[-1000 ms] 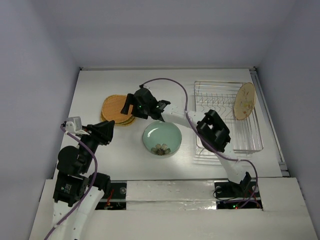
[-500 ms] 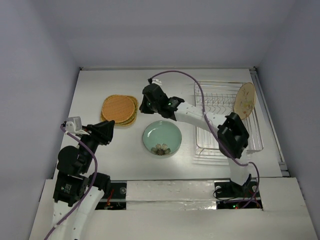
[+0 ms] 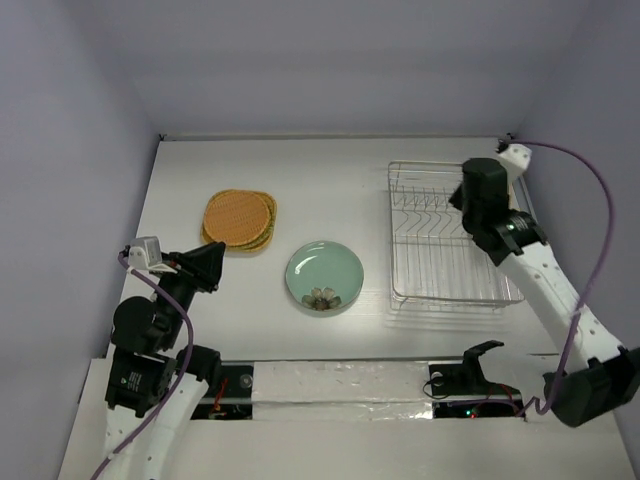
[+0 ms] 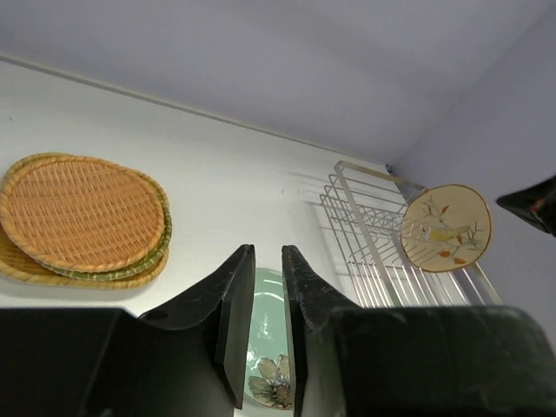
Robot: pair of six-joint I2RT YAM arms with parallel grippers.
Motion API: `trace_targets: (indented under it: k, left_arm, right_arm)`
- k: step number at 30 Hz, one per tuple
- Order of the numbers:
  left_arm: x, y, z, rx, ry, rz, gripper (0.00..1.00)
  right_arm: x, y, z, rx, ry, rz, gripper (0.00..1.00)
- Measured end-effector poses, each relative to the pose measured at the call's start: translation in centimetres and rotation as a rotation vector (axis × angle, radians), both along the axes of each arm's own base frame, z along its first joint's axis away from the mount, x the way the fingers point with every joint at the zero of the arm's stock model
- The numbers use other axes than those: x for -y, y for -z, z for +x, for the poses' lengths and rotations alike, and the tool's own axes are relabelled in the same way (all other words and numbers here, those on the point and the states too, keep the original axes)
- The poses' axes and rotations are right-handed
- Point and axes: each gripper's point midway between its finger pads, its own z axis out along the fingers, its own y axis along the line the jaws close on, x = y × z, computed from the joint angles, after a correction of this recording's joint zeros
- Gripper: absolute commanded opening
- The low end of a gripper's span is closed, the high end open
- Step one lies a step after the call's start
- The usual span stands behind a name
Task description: Unload the plates from the dish rack
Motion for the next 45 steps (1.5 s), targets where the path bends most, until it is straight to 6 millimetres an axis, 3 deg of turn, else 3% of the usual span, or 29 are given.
trace_targets:
  k: [1, 3, 5, 6, 12, 16, 19, 24, 26, 27, 30, 32, 35, 38, 45]
  left_arm:
    - [0.0, -0.1, -0.1, 0.004, 0.001, -0.001, 0.17]
    - [0.0, -0.2, -0.3, 0.012, 0.002, -0.003, 0.20]
    - [0.0, -0.3, -0.4, 0.018, 0.004, -0.003, 0.23]
    - [0.0, -0.4, -0.4, 0.020, 0.005, -0.004, 0.25]
    - [0.1, -0.4, -0.6, 0.024, 0.015, -0.001, 0.31]
    - [0.3, -0.4, -0.6, 0.026, 0.024, 0.003, 0.34]
    - [0.3, -0.4, -0.7, 0.028, 0.027, 0.002, 0.34]
    - [0.3, -0.5, -0.7, 0.029, 0.029, 0.002, 0.35]
    - [0.3, -0.5, -0.7, 0.029, 0.029, 0.002, 0.35]
    - [0.3, -0.5, -0.7, 0.029, 0.029, 0.002, 0.35]
    - [0.3, -0.5, -0.8, 0.032, 0.029, 0.001, 0.35]
    - [0.3, -0.6, -0.9, 0.036, 0.029, 0.000, 0.35]
    - [0.3, -0.6, -0.9, 0.037, 0.029, 0.000, 0.35]
    - [0.2, -0.7, -1.0, 0.041, 0.029, -0.001, 0.35]
    - [0.2, -0.8, -1.1, 0.048, 0.028, -0.003, 0.35]
  right_arm:
    - [2.5, -0.3, -0.6, 0.000, 0.063, -0.020, 0.27]
    - [5.5, -0.8, -1.5, -0.002, 0.143, -0.049, 0.54]
    - [7.6, -0.5, -1.9, -0.029, 0.199, -0.088, 0.72]
    - [8.4, 0.4, -1.9, -0.069, 0.215, -0.118, 0.73]
    - [13.5, 5.3, -1.2, -0.273, 0.331, -0.198, 0.68]
    - [14.8, 8.1, -0.6, -0.407, 0.345, -0.256, 0.59]
    - [15.2, 8.6, 0.6, -0.457, 0.341, -0.298, 0.54]
    - [15.7, 8.7, 2.1, -0.499, 0.338, -0.351, 0.38]
    - [16.0, 8.6, 2.4, -0.519, 0.345, -0.378, 0.20]
    - [16.2, 8.5, 2.4, -0.531, 0.347, -0.390, 0.18]
    - [16.6, 8.5, 2.1, -0.579, 0.343, -0.430, 0.23]
    - [16.7, 8.4, 2.2, -0.590, 0.347, -0.440, 0.38]
    - [16.9, 8.0, 2.4, -0.592, 0.348, -0.456, 0.44]
    - [16.9, 8.0, 2.3, -0.598, 0.346, -0.465, 0.43]
    - [17.0, 8.3, 2.6, -0.637, 0.324, -0.490, 0.26]
